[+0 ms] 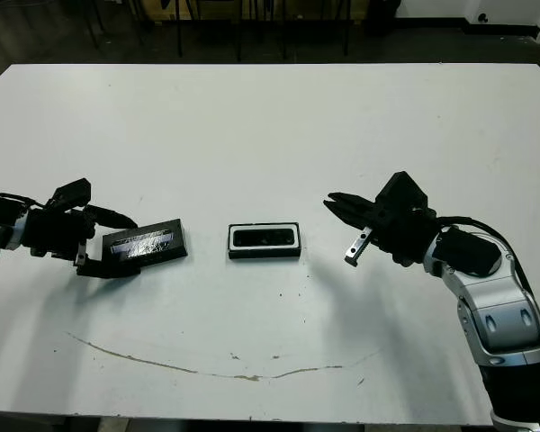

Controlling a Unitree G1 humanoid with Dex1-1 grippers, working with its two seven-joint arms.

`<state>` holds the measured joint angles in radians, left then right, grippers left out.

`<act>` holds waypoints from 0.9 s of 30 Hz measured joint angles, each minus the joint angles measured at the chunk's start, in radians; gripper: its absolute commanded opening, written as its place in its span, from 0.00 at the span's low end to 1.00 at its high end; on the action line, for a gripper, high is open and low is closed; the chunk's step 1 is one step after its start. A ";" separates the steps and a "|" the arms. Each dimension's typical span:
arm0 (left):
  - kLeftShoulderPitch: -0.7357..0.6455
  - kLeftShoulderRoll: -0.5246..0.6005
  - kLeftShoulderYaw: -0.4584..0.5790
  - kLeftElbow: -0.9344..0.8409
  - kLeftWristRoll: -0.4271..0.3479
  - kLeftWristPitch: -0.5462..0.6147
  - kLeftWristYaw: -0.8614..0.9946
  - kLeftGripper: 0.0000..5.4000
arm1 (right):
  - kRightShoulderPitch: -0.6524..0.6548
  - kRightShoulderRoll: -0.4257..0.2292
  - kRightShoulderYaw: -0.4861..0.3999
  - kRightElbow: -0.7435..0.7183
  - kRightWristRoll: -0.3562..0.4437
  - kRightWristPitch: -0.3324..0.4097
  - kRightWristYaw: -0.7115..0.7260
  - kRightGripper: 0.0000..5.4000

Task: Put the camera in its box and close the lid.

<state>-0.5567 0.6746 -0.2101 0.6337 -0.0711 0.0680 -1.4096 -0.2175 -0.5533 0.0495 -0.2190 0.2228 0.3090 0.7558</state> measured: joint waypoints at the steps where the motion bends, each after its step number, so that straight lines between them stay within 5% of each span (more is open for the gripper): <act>1: 0.003 0.000 0.001 -0.002 -0.004 0.004 0.000 0.69 | 0.000 0.000 0.000 -0.001 0.000 0.006 0.000 0.00; 7: 0.019 0.002 0.005 -0.029 -0.006 0.011 0.009 0.51 | -0.001 0.000 0.005 -0.014 0.000 0.032 -0.001 0.00; 15: 0.106 -0.007 0.059 -0.142 -0.075 0.092 0.067 0.51 | -0.003 0.000 0.010 -0.015 -0.002 0.033 -0.002 0.00; 20: 0.222 -0.062 0.145 -0.264 -0.191 0.157 0.154 0.51 | -0.005 -0.001 0.014 -0.023 -0.007 0.033 -0.003 0.00; 27: 0.335 -0.175 0.261 -0.401 -0.273 0.079 0.346 0.51 | -0.005 0.002 0.016 -0.018 -0.011 0.032 -0.004 0.00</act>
<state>-0.2219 0.4999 0.0512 0.2324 -0.3439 0.1465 -1.0635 -0.2228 -0.5512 0.0656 -0.2373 0.2123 0.3406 0.7519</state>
